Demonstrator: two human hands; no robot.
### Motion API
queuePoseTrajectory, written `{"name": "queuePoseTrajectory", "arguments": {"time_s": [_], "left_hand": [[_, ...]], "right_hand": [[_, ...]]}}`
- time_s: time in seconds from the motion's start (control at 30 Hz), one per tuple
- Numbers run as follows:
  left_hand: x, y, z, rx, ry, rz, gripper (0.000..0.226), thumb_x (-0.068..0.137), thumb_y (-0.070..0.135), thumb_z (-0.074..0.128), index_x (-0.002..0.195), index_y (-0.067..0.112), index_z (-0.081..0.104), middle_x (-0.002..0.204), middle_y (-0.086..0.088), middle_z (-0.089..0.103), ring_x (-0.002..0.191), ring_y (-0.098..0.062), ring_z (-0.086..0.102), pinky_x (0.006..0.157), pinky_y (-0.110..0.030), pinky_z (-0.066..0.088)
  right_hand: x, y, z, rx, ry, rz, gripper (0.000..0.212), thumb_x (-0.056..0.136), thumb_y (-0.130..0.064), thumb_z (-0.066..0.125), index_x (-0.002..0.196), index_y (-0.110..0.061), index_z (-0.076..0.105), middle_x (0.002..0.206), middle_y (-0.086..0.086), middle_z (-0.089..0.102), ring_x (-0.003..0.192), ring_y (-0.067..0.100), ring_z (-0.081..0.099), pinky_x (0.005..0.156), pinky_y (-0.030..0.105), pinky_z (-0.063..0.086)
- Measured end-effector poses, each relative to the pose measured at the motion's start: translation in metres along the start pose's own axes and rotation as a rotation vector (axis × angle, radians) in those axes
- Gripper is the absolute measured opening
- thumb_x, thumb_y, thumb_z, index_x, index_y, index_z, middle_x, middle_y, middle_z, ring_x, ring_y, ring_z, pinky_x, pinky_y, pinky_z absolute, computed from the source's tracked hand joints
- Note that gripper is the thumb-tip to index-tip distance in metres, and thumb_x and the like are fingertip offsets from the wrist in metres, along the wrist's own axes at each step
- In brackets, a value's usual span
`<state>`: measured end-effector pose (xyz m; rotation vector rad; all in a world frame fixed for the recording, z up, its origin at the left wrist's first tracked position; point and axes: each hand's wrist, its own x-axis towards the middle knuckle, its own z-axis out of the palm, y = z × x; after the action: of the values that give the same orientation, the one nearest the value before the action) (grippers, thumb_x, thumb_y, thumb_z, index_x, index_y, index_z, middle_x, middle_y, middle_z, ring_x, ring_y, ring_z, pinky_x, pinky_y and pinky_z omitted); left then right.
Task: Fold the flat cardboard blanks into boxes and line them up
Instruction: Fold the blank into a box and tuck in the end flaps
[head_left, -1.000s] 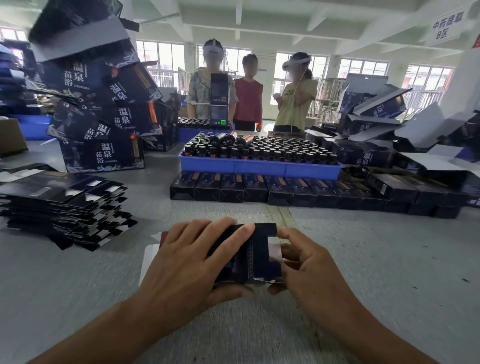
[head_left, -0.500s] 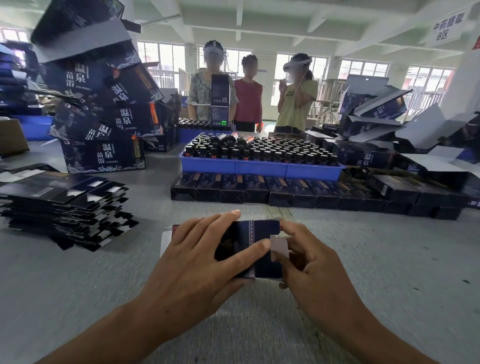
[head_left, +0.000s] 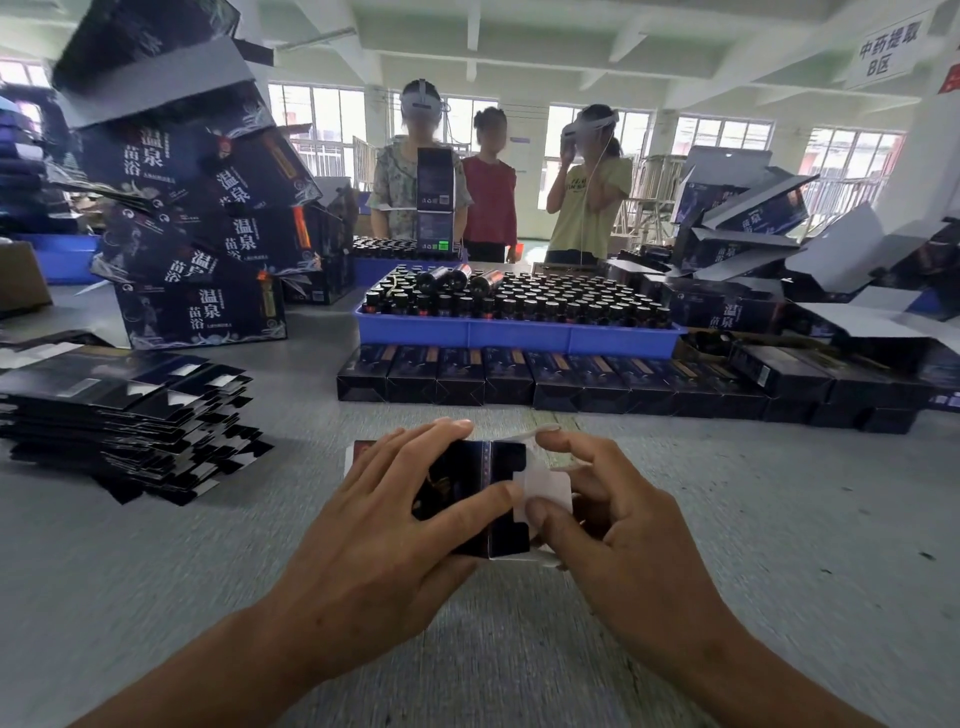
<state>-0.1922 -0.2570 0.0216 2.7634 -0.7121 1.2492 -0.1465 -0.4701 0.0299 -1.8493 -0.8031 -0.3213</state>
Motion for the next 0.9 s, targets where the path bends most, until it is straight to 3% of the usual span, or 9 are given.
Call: {"name": "queuePoseTrajectory", "arguments": {"time_s": [0.13,0.23,0.5,0.67,0.77,0.9], "left_hand": [[-0.0005,0.0005,0.0015,-0.018,0.041,-0.003,0.046,0.090,0.042,0.055,0.133,0.027,0.050,0.147,-0.018,0.045,0.137,-0.034,0.043,0.101,-0.055,0.049],[-0.0010,-0.0018,0.0031,0.014,0.056,0.004,0.041,0.091,0.042,0.055,0.128,0.025,0.053,0.147,-0.017,0.048,0.138,-0.033,0.043,0.105,-0.050,0.045],[0.0001,-0.0021,0.0016,-0.009,0.056,-0.005,0.035,0.093,0.040,0.054,0.125,0.026,0.054,0.142,-0.020,0.052,0.130,-0.035,0.050,0.087,-0.045,0.058],[0.0007,-0.0013,0.0012,-0.012,0.075,0.008,0.030,0.097,0.038,0.057,0.124,0.024,0.055,0.142,-0.020,0.053,0.132,-0.033,0.048,0.088,-0.037,0.054],[0.0005,-0.0013,0.0019,0.000,0.068,0.018,0.029,0.098,0.038,0.054,0.122,0.023,0.054,0.142,-0.020,0.052,0.133,-0.032,0.045,0.089,-0.032,0.047],[-0.0003,-0.0018,0.0030,0.015,0.018,0.012,0.046,0.086,0.035,0.065,0.129,0.025,0.052,0.143,-0.018,0.048,0.132,-0.033,0.045,0.084,-0.039,0.055]], "right_hand": [[-0.0007,-0.0031,0.0002,-0.036,0.027,-0.024,0.060,0.093,-0.018,0.069,0.114,-0.070,0.046,0.095,-0.029,0.070,0.082,-0.005,0.071,0.060,0.010,0.055],[-0.0007,-0.0038,-0.0003,-0.071,0.055,-0.035,0.064,0.091,-0.021,0.070,0.112,-0.075,0.041,0.096,-0.026,0.069,0.083,-0.008,0.069,0.061,0.007,0.052],[-0.0025,-0.0037,-0.0009,-0.127,0.058,-0.068,0.067,0.092,-0.020,0.070,0.117,-0.075,0.039,0.098,-0.028,0.068,0.083,-0.008,0.069,0.063,0.006,0.051],[-0.0033,-0.0043,-0.0008,-0.239,0.046,-0.130,0.045,0.094,-0.017,0.069,0.123,-0.048,0.057,0.097,-0.030,0.068,0.084,-0.005,0.069,0.068,0.008,0.051],[-0.0032,-0.0024,-0.0007,-0.239,0.049,-0.140,0.038,0.094,-0.012,0.068,0.125,-0.035,0.066,0.107,-0.027,0.067,0.087,-0.003,0.069,0.069,0.008,0.051],[-0.0014,-0.0018,-0.0024,-0.278,-0.004,-0.164,0.031,0.094,-0.007,0.065,0.117,-0.028,0.070,0.104,-0.022,0.067,0.090,0.001,0.067,0.070,0.014,0.053]]}}
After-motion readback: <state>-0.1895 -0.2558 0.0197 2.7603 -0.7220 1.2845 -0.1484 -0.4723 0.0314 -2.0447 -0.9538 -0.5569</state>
